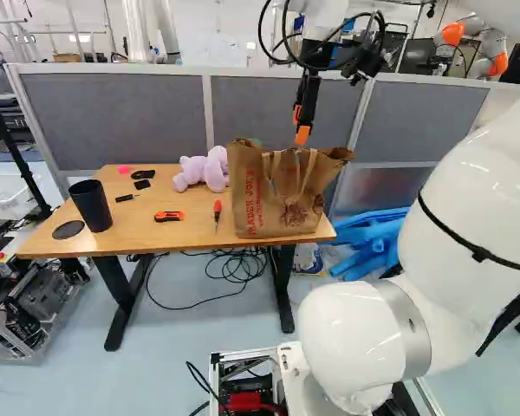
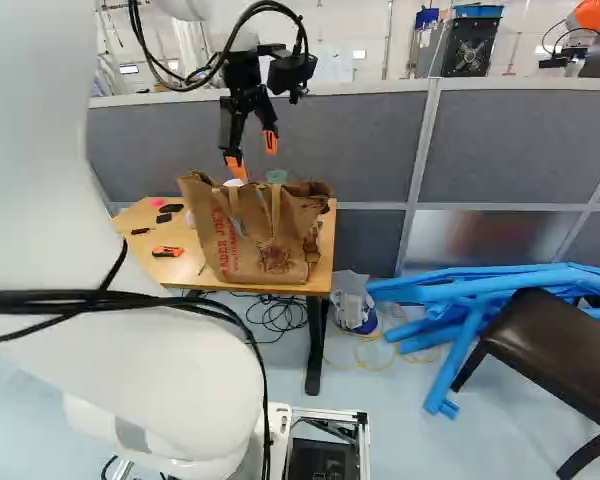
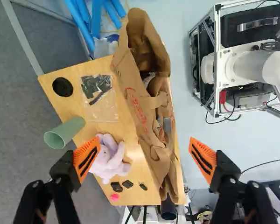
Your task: Pick up the bag on the ground and place it on the table
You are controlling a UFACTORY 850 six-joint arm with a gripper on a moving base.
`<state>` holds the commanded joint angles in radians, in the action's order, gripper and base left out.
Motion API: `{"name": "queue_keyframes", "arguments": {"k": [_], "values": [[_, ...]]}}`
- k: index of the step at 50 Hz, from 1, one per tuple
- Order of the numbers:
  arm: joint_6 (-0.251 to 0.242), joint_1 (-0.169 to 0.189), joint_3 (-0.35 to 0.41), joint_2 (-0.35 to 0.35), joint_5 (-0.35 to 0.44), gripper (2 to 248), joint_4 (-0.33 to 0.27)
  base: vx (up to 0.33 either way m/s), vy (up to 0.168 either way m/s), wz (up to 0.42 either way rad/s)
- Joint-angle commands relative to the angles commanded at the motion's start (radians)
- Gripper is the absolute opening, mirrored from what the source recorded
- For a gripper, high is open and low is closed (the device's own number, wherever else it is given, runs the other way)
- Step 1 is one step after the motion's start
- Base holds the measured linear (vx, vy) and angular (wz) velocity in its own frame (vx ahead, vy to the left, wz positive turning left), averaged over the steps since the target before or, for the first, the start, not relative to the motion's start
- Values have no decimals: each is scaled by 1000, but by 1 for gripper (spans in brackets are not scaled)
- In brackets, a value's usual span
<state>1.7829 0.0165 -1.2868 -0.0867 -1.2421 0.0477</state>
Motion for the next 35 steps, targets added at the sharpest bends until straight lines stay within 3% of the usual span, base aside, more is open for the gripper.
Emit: {"name": "queue_keyframes", "arguments": {"k": [35], "values": [[0, 0, -2, -4, 0, 247, 0, -32, 0, 0]]}}
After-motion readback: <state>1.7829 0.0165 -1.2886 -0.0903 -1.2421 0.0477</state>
